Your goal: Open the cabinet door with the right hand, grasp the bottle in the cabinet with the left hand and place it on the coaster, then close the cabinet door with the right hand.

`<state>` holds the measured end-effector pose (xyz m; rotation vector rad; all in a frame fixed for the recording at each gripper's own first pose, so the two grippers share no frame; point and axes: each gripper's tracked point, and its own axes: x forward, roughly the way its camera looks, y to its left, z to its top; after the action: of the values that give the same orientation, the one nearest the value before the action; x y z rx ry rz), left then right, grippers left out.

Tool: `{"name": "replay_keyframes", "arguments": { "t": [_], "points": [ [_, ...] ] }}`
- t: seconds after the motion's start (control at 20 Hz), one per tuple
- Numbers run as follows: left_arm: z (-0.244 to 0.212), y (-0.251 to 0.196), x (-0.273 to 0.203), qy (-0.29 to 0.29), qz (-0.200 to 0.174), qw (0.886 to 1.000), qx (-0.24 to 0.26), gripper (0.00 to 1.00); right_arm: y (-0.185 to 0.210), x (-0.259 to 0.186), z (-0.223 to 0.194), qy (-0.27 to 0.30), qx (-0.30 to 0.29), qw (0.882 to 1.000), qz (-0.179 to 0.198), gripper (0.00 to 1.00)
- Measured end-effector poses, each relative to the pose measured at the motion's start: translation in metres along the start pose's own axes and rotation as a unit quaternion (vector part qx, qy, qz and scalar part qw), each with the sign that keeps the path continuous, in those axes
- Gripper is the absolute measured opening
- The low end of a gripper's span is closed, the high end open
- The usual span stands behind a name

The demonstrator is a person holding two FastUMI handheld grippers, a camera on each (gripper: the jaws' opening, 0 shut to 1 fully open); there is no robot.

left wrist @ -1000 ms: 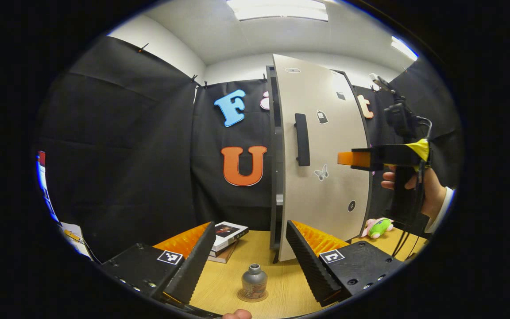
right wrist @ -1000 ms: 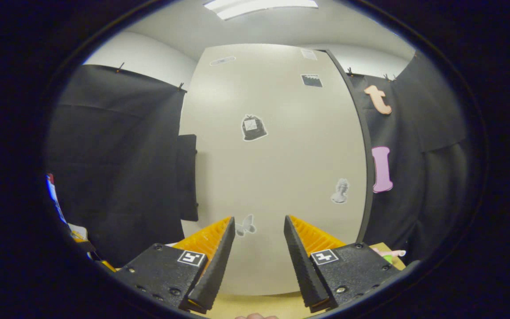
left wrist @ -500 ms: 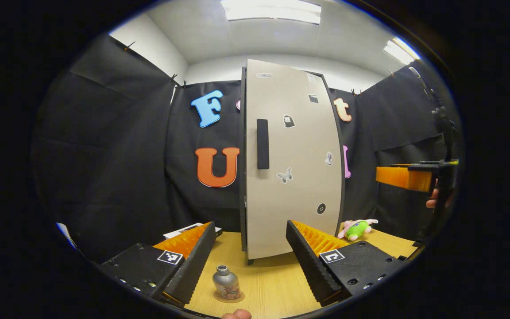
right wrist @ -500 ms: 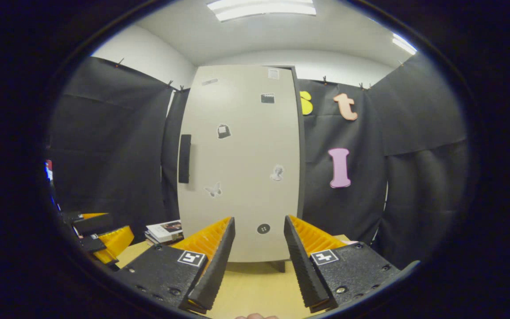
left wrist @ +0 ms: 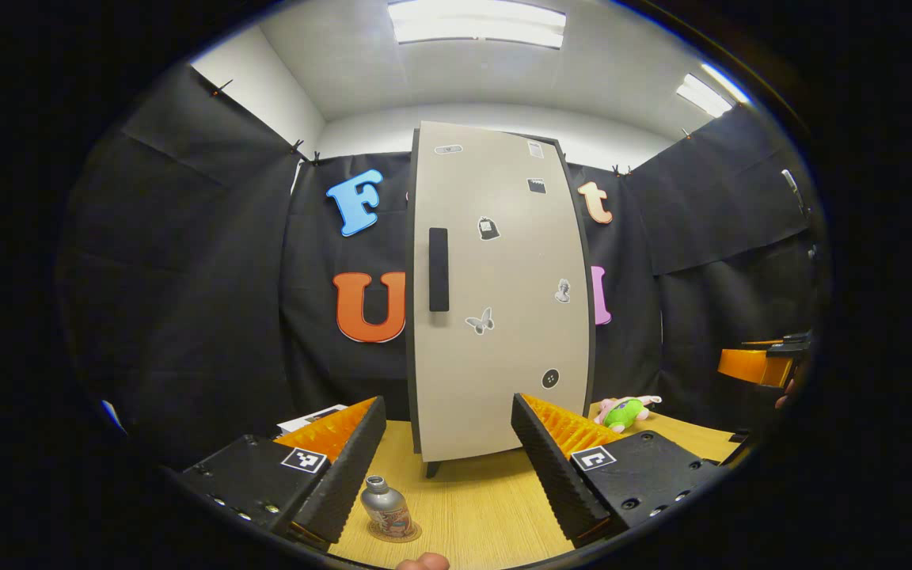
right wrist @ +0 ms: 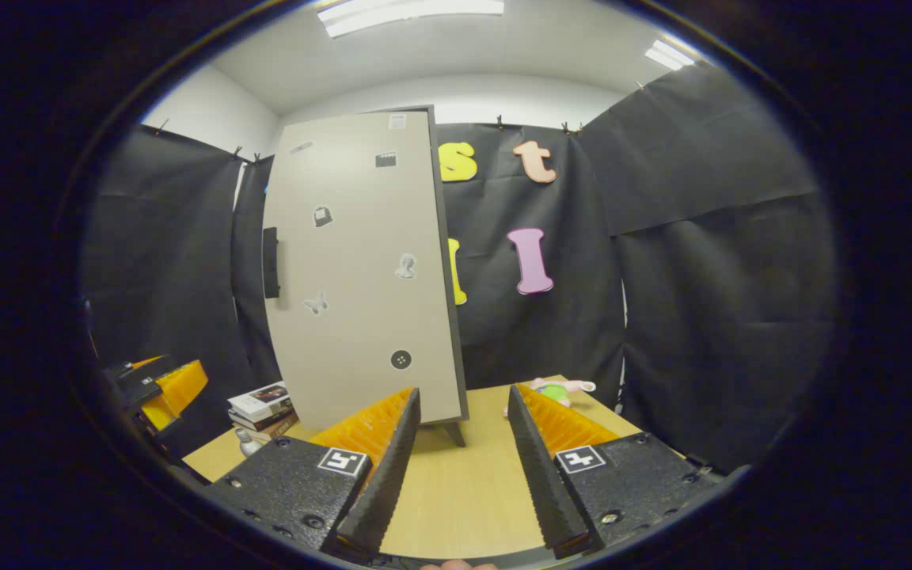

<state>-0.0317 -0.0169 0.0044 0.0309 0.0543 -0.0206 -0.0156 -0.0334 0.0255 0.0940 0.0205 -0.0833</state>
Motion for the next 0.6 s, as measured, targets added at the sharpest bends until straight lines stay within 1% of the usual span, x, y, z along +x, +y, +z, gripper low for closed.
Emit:
{"name": "replay_keyframes", "arguments": {
  "t": [0.1, 0.15, 0.2, 0.3, 0.35, 0.4, 0.45, 0.5, 0.6],
  "points": [
    [0.000, 0.001, -0.001, 0.001, 0.001, 1.000, 0.001, 0.96, -0.005, 0.000, 0.006, -0.007, 0.003, 1.000, -0.006, 0.69],
    [0.001, 0.001, -0.001, 0.000, 0.002, 1.000, 0.001, 0.96, -0.004, 0.000, 0.008, -0.011, 0.006, 1.000, -0.005, 0.77],
    [0.002, 0.000, -0.002, 0.000, 0.002, 1.000, 0.001, 0.96, -0.002, 0.001, 0.009, -0.013, 0.008, 1.000, -0.003, 0.73],
    [0.001, 0.001, -0.002, 0.001, 0.006, 1.000, 0.001, 0.96, 0.001, 0.001, 0.009, -0.012, 0.010, 1.000, 0.003, 0.73],
    [0.002, 0.002, -0.002, 0.001, 0.009, 1.000, 0.001, 0.96, 0.004, 0.002, 0.010, -0.012, 0.008, 1.000, 0.005, 0.69],
    [0.002, 0.003, -0.002, 0.001, 0.011, 1.000, 0.000, 0.96, 0.007, 0.001, 0.010, -0.013, 0.006, 1.000, 0.008, 0.73],
    [0.001, 0.003, -0.001, 0.001, 0.013, 1.000, 0.000, 0.96, 0.010, 0.001, 0.012, -0.014, 0.004, 1.000, 0.011, 0.73],
    [0.001, 0.004, -0.002, 0.003, 0.014, 1.000, -0.001, 0.96, 0.012, 0.001, 0.012, -0.013, 0.003, 1.000, 0.015, 0.69],
    [0.001, 0.005, -0.003, 0.006, 0.017, 1.000, -0.004, 0.96, 0.016, 0.000, 0.012, -0.014, 0.002, 1.000, 0.021, 0.69]
  ]
}}
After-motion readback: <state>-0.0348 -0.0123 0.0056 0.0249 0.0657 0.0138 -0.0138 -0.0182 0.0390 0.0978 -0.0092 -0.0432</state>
